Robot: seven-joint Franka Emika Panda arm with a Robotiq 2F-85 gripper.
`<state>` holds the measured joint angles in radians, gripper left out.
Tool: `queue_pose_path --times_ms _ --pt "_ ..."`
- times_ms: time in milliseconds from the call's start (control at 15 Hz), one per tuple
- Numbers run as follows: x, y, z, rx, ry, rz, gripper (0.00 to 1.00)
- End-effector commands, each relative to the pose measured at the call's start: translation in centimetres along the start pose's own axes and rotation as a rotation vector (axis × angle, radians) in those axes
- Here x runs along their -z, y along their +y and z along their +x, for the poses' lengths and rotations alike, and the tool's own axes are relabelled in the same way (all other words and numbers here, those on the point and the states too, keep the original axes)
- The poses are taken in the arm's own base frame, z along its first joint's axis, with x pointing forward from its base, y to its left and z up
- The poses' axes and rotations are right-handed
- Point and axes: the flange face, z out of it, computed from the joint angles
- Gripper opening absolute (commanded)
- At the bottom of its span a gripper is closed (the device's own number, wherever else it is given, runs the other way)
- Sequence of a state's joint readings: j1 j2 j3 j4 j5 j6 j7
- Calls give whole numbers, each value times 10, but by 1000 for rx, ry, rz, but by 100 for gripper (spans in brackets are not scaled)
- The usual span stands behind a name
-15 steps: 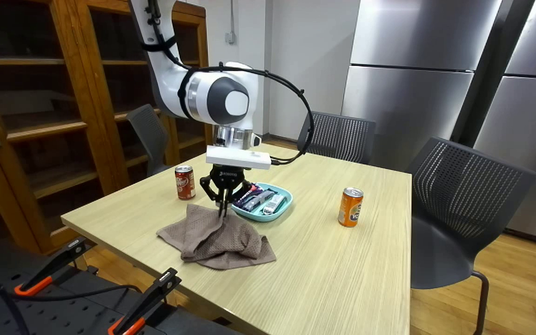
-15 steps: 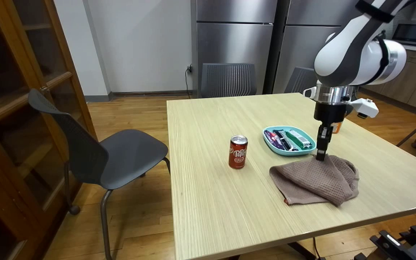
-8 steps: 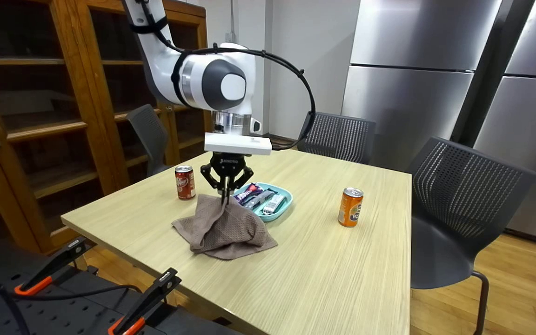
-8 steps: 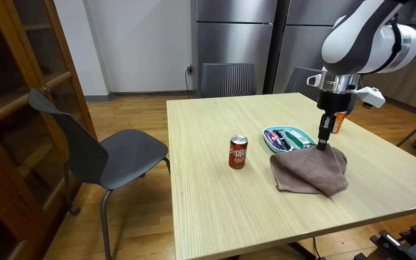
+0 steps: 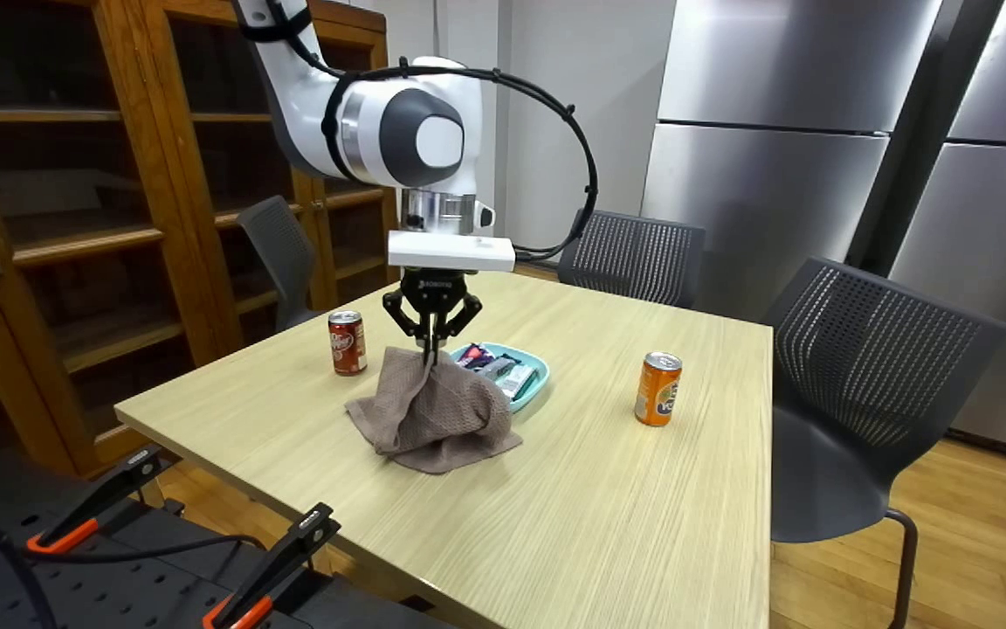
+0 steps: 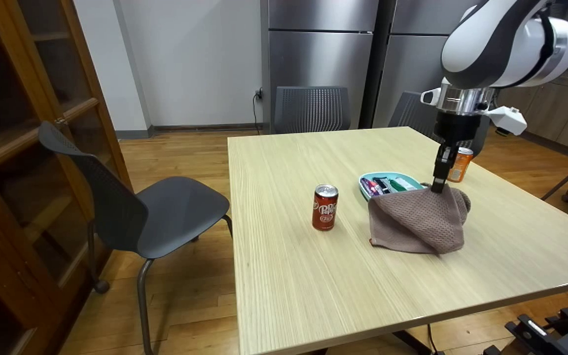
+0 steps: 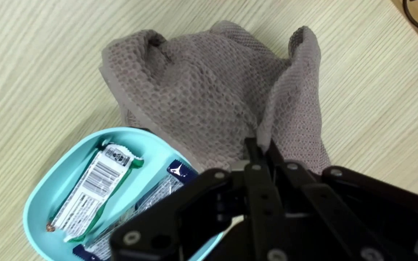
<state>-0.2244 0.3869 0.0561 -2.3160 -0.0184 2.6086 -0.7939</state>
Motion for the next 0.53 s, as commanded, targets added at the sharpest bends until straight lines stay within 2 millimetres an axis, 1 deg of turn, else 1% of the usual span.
queue_pose_path --times_ms 0,467 --pt "26 6 5 -33 40 -24 1" --pt "52 30 20 -73 83 -52 1"
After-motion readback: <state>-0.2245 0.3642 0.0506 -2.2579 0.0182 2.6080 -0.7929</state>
